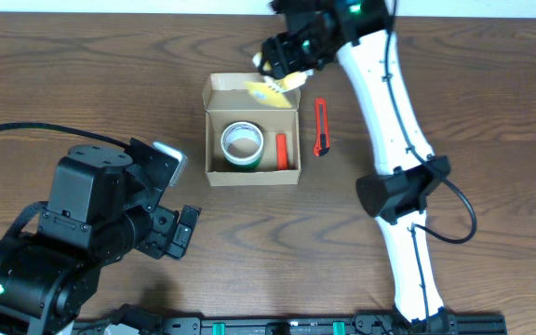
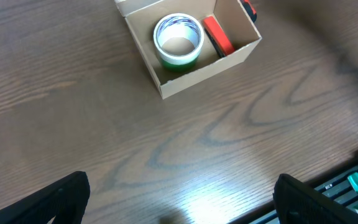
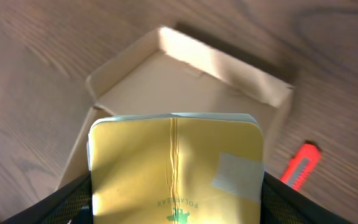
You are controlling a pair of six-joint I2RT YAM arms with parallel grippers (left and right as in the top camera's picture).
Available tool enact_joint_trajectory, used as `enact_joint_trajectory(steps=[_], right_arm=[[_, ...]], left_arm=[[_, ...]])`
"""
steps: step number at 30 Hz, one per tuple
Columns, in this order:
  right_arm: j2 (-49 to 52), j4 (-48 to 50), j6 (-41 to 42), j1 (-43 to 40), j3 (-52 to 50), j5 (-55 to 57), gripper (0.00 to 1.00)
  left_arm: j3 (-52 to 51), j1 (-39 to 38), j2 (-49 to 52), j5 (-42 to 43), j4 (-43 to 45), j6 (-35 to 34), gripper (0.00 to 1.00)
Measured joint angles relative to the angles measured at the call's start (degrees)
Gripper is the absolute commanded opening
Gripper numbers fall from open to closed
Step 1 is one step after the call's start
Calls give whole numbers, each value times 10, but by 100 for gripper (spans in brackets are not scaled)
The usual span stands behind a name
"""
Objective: Pack container
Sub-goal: 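Carry the sticky-note pad into the box and release it on the tapes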
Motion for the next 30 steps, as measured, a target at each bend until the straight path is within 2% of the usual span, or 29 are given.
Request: enact_joint_trajectory(steps=[13, 19, 30], right_arm=[[0, 35, -5, 96, -67, 146, 71], [0, 70, -6, 109, -110, 206, 70], [0, 75, -6, 120, -110, 243, 71]], left_arm=[[0, 0, 0, 0, 0, 0, 95], [0, 0, 0, 0, 0, 0, 95], [0, 0, 0, 0, 0, 0, 95]])
